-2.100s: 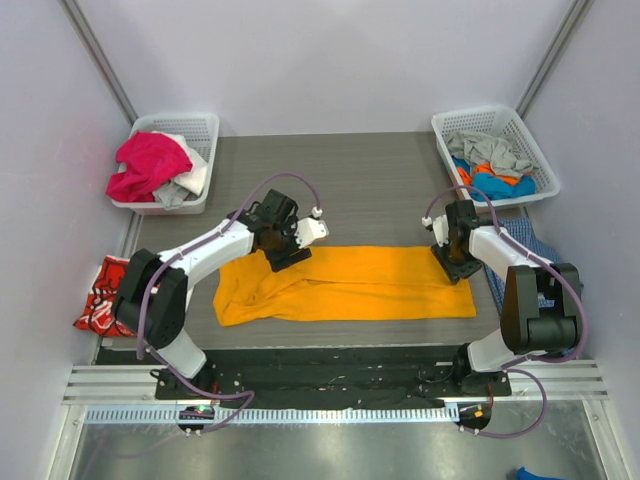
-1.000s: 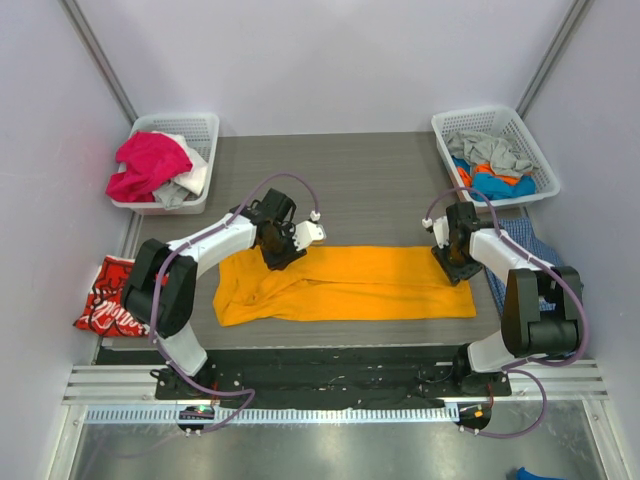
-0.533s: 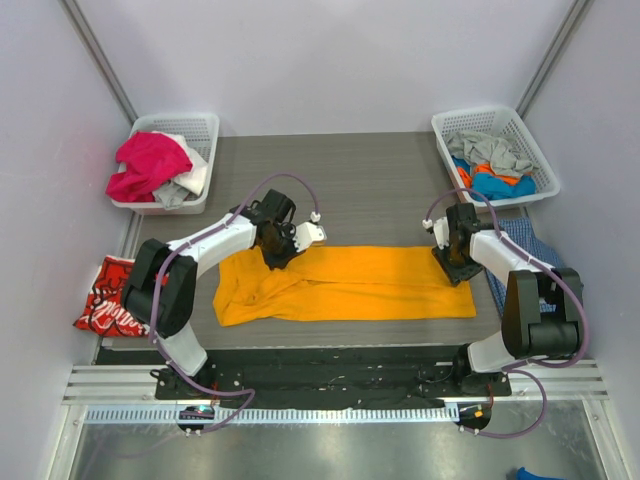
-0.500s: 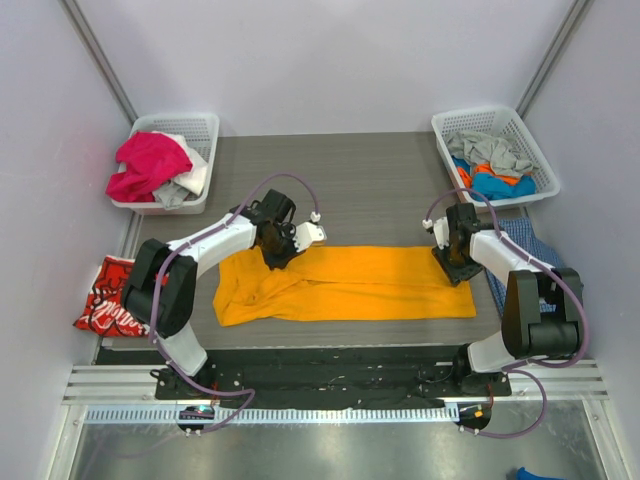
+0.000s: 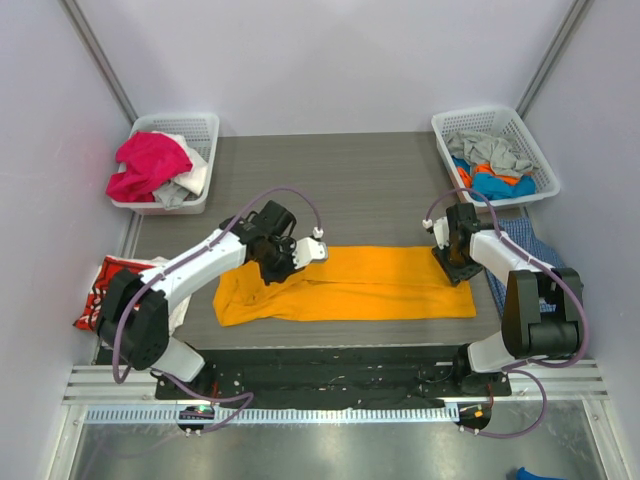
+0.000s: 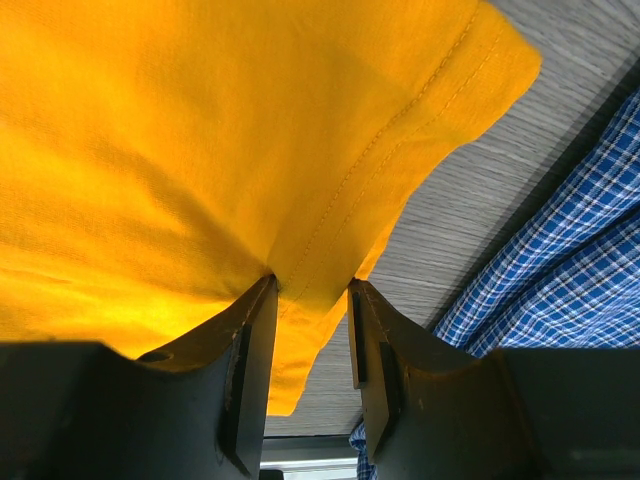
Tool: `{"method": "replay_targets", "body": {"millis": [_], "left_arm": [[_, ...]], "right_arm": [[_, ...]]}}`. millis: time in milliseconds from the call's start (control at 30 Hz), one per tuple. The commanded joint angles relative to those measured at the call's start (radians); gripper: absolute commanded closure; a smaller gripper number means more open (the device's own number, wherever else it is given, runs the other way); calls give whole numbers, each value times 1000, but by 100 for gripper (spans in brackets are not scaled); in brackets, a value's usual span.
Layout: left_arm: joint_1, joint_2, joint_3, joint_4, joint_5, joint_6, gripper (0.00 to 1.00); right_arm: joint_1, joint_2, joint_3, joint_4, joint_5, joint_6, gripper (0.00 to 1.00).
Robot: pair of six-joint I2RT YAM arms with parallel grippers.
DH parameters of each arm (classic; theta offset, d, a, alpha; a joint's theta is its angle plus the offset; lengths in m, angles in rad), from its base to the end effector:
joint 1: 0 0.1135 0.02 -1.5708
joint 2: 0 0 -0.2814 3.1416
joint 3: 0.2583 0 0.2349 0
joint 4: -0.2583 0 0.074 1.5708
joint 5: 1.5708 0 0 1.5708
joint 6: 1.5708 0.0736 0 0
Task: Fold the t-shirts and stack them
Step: Fold the other side of the tshirt into a rectangle
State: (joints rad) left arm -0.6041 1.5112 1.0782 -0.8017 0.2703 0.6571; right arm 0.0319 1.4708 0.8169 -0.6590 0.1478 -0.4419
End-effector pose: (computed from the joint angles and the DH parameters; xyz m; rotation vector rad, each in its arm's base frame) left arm 0.2212 -0.1766 0.2168 1.6891 2.2051 -0.3650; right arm 0.2463 -0.0030 0.1610 -0.6548 2.8309 -0.2873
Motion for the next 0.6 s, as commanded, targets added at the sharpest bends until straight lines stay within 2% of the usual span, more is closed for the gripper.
{"method": "replay_targets", "body": {"millis": [0, 200, 333, 367, 400, 500, 567], "left_arm": [[-66, -54, -23, -51, 7, -30, 100], [-155, -69, -64, -45, -13, -62, 100], [-155, -91, -96, 24, -74, -65, 98], [-155, -98, -104, 39, -89, -62, 92], [-155, -109, -110, 58, -106, -62, 75], [-152, -100, -115, 99, -151, -47, 56], [-142, -83, -101, 116, -161, -33, 54]], "right_arm": [[5, 6, 22, 16, 7, 5, 59], [5, 8, 22, 16, 10, 6, 59], [5, 6, 11, 19, 7, 6, 59], [5, 6, 8, 21, 6, 6, 59], [5, 5, 5, 24, 9, 6, 59], [3, 3, -1, 28, 7, 6, 59], [5, 3, -2, 29, 6, 6, 59]]}}
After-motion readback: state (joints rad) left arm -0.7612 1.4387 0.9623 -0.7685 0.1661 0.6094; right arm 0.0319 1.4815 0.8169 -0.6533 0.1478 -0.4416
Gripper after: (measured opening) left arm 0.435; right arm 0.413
